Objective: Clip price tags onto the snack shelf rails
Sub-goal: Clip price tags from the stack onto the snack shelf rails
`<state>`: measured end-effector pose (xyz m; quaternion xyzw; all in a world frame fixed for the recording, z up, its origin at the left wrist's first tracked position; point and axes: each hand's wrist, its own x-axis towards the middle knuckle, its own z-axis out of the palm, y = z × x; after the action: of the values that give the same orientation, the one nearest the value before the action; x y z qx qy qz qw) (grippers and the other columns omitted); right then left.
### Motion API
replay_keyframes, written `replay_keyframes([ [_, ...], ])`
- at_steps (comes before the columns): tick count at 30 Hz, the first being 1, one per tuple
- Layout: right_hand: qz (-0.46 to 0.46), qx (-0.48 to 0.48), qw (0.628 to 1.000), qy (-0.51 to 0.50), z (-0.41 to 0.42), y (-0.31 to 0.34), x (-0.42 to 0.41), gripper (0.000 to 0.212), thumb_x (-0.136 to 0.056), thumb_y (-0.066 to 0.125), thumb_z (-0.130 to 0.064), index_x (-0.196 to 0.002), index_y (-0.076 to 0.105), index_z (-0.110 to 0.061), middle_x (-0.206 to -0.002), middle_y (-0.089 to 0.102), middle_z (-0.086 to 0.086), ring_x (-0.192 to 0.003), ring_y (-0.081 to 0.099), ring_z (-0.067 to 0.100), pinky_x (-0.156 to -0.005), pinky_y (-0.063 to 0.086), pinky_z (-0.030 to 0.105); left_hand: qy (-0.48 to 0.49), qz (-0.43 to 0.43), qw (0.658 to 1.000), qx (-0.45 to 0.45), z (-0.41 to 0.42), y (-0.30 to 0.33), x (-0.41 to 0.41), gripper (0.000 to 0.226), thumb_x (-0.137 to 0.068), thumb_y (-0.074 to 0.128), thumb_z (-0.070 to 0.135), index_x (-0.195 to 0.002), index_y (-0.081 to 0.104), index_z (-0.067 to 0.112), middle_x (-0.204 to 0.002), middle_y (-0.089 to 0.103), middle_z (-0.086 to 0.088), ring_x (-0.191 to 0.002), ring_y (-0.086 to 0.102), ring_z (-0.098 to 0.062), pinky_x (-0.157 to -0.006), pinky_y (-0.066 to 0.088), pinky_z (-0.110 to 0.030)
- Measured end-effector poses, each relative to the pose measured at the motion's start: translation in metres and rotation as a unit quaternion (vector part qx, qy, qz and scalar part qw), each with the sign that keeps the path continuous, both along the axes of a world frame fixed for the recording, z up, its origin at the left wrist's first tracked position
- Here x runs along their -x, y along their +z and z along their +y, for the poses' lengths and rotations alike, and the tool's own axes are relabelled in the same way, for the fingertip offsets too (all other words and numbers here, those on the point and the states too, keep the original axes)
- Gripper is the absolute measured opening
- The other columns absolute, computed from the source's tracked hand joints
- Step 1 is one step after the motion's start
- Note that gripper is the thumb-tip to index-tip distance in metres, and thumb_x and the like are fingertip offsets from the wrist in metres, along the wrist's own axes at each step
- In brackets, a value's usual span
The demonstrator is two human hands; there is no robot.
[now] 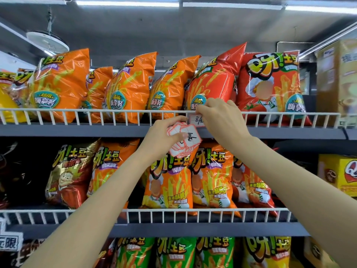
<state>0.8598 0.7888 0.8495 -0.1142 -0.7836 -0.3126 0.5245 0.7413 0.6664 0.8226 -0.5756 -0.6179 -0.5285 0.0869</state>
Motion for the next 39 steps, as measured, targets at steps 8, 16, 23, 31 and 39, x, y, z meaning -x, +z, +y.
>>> replay_keyframes([
  [8,0.027,0.023,0.999,0.041,0.001,-0.005,0.002,0.014,-0.07,0.077,-0.001,-0.083,0.072,-0.003,-0.076,0.062,0.011,-0.068,0.06,0.029,-0.049,0.045,0.028,0.003,-0.011,1.0,0.005,0.001,-0.001,-0.001,0.041,-0.087,0.064,0.015,-0.126,0.055,0.025,-0.103,0.062,0.007,-0.083,0.064,-0.003,-0.067,0.055,-0.019],
  [16,0.022,0.036,0.998,0.04,0.0,-0.006,0.002,0.016,-0.079,0.067,-0.001,-0.095,0.068,-0.005,-0.082,0.061,0.011,-0.078,0.058,0.029,-0.05,0.034,0.027,0.012,-0.012,1.0,0.012,-0.001,-0.001,-0.004,0.047,-0.088,0.064,0.017,-0.132,0.051,0.025,-0.105,0.059,0.007,-0.083,0.063,-0.005,-0.059,0.052,-0.01],
  [23,0.027,0.107,0.993,0.047,-0.008,-0.002,0.001,0.025,-0.094,0.05,-0.016,-0.115,0.063,-0.012,-0.11,0.056,0.006,-0.104,0.047,0.022,-0.067,0.04,0.03,0.019,-0.01,1.0,0.003,-0.001,-0.001,-0.004,0.046,-0.087,0.064,0.017,-0.132,0.052,0.022,-0.114,0.063,0.001,-0.091,0.065,-0.01,-0.065,0.053,-0.015],
  [31,-0.005,0.144,0.989,0.029,-0.007,-0.009,0.0,0.032,-0.096,0.046,-0.015,-0.126,0.057,-0.013,-0.122,0.052,0.002,-0.112,0.045,0.019,-0.074,0.041,0.027,0.072,-0.044,0.991,-0.106,0.011,-0.007,-0.003,0.032,-0.088,0.063,0.022,-0.118,0.058,0.014,-0.111,0.066,-0.003,-0.098,0.064,-0.016,-0.079,0.056,-0.03],
  [39,0.068,0.396,0.878,0.259,-0.008,-0.026,-0.033,0.022,-0.092,0.056,-0.031,-0.093,0.069,-0.014,-0.086,0.068,0.0,-0.079,0.06,0.01,-0.07,0.047,0.02,0.016,-0.117,0.984,-0.131,0.028,-0.02,-0.038,0.026,-0.089,0.061,0.023,-0.112,0.061,0.011,-0.098,0.065,0.001,-0.089,0.066,-0.015,-0.075,0.055,-0.028],
])
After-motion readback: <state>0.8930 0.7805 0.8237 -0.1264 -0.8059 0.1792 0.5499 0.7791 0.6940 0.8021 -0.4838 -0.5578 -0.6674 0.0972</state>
